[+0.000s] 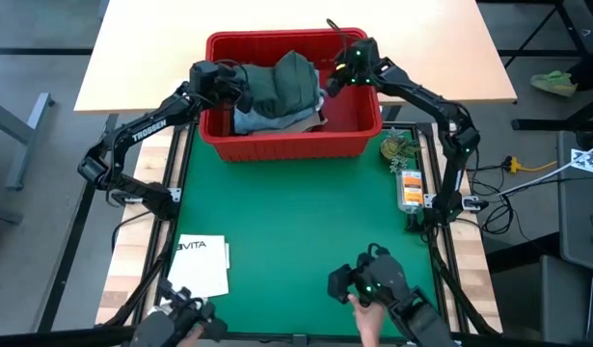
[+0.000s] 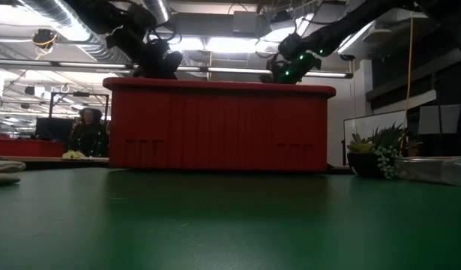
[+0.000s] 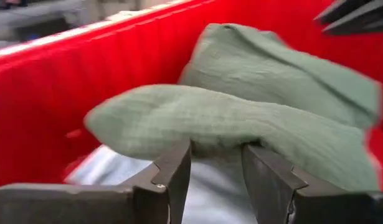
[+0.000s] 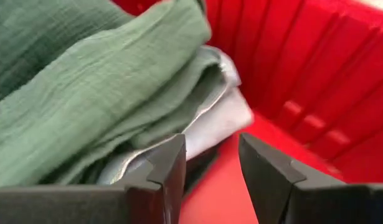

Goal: Fold Laundry from Bin
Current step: Put the stack of folded clothes into the red bin

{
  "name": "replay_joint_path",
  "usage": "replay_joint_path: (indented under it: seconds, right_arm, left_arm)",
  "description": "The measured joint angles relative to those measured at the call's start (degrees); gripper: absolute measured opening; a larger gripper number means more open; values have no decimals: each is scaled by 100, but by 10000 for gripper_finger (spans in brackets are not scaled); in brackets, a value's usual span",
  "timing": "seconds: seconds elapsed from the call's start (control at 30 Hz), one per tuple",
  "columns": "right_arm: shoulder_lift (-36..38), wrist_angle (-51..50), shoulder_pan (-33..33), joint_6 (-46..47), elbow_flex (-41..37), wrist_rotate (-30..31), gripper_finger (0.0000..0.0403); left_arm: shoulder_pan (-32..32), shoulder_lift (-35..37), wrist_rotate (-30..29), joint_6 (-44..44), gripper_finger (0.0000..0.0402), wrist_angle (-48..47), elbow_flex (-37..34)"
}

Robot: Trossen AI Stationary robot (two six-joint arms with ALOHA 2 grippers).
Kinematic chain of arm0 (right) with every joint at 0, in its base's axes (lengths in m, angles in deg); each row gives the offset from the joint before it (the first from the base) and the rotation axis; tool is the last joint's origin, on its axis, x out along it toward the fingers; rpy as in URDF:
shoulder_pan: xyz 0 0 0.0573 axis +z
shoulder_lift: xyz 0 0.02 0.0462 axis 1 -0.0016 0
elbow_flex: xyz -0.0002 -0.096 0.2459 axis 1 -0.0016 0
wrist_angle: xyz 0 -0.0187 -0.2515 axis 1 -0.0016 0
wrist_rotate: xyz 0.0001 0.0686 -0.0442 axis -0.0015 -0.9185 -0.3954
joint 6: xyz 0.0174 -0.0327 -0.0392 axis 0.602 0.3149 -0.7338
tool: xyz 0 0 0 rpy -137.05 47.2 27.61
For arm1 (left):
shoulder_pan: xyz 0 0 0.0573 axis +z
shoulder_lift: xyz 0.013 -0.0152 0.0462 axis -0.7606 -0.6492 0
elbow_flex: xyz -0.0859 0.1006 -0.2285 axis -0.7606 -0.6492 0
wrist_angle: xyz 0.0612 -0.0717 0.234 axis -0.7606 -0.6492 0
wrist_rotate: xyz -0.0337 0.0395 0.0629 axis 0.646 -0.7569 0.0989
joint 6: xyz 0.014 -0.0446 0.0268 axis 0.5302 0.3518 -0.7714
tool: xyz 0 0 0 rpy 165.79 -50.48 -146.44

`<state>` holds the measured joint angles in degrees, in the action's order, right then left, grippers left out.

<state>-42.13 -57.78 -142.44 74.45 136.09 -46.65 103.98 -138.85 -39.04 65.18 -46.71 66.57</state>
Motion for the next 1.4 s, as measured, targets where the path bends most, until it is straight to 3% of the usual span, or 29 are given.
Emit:
replay_joint_path:
  seconds: [0.23, 0.5, 0.6, 0.77, 0.83, 1.13, 1.4]
  right_arm:
    - [448, 10, 9, -309, 0, 87, 147]
    - [630, 64, 311, -452, 0, -191, 147]
    - [630, 227, 467, -481, -2, -192, 147]
    - [582, 1096, 803, -770, -2, -138, 147]
    - [527, 1454, 930, -863, -2, -135, 147]
    - [-167, 1807, 1164, -1000, 0, 173, 147]
    - [-962, 1391, 810, -1154, -4, 595, 147]
  left_arm:
    - [142, 79, -1634, -404, 125, -27, -7]
    - [80, 553, -1850, -410, 119, -20, -7]
    - [21, 735, -1412, -151, 119, 4, -7]
    - [-73, 722, 132, 682, 119, 335, -7]
    - [-176, 591, 495, 761, 119, 509, -7]
    - [-514, -485, 451, 665, 119, 619, -7]
    - [-382, -1188, 196, 535, 119, 120, -9]
